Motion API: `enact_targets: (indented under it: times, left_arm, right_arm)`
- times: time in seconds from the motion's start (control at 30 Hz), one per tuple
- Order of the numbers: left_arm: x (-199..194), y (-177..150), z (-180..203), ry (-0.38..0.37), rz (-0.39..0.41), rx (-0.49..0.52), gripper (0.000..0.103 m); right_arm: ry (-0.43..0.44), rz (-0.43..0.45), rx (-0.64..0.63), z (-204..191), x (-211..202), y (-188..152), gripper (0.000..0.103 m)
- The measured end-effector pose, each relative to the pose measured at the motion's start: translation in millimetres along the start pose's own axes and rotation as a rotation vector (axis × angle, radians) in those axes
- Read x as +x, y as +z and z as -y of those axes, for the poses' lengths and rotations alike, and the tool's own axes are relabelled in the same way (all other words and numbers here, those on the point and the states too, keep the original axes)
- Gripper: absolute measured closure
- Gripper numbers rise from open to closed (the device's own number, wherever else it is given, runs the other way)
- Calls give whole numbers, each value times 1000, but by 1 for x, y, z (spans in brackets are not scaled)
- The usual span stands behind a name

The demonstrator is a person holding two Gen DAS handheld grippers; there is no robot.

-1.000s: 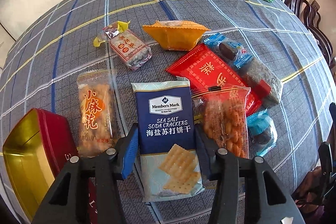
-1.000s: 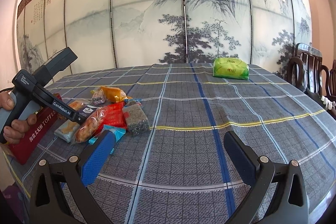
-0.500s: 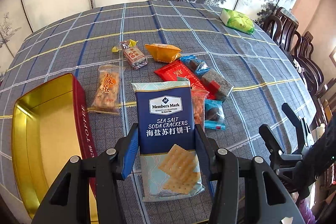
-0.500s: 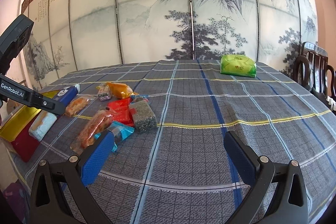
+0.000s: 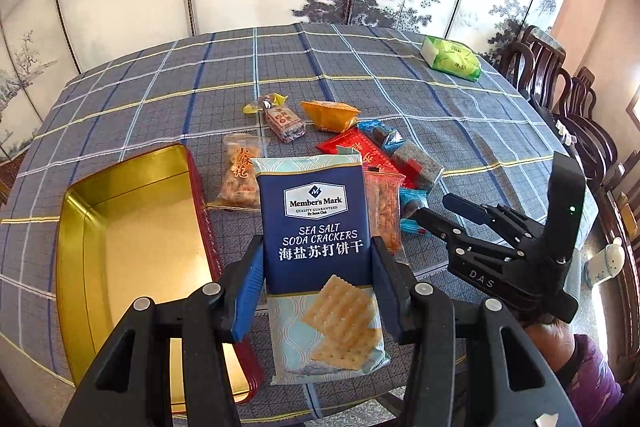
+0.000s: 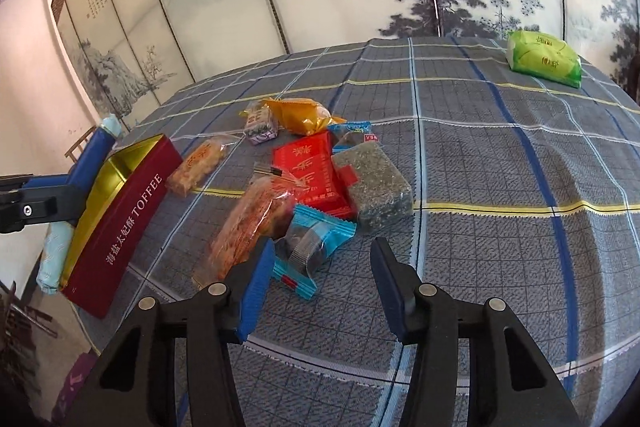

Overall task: Organize snacks
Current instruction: 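Grasp the teal candy packet with the right tool while left lifts the crackers, then lower the crackers into the gold tin and open the left tool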

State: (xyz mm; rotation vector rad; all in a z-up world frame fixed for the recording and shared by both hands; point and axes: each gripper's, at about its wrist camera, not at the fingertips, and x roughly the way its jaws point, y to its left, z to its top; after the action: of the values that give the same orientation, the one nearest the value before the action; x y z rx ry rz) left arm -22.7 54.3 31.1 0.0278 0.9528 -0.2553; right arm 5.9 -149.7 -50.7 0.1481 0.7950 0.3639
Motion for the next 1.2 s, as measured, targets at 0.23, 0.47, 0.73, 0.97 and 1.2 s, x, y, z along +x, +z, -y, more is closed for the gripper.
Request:
enact_targets:
  times: [0.23, 0.47, 0.73, 0.97, 1.2]
  left_arm:
    - [-3, -4, -12, -4, 4, -21, 57]
    - [-5, -8, -20, 0, 6, -31, 57]
    - [-10, -12, -33, 21, 19, -57, 57]
    - [-14, -11, -59, 88, 38, -83, 57]
    - [-3, -9, -100, 195, 26, -95, 57]
  right_arm:
    - [-7, -78, 22, -1, 16, 8, 52]
    - [-47, -109, 50, -4, 25, 17, 52]
    - [-60, -107, 43, 1, 27, 19, 65]
    - [-98, -85, 80, 32, 13, 17, 65]
    - [-151, -73, 152, 68, 6, 23, 65]
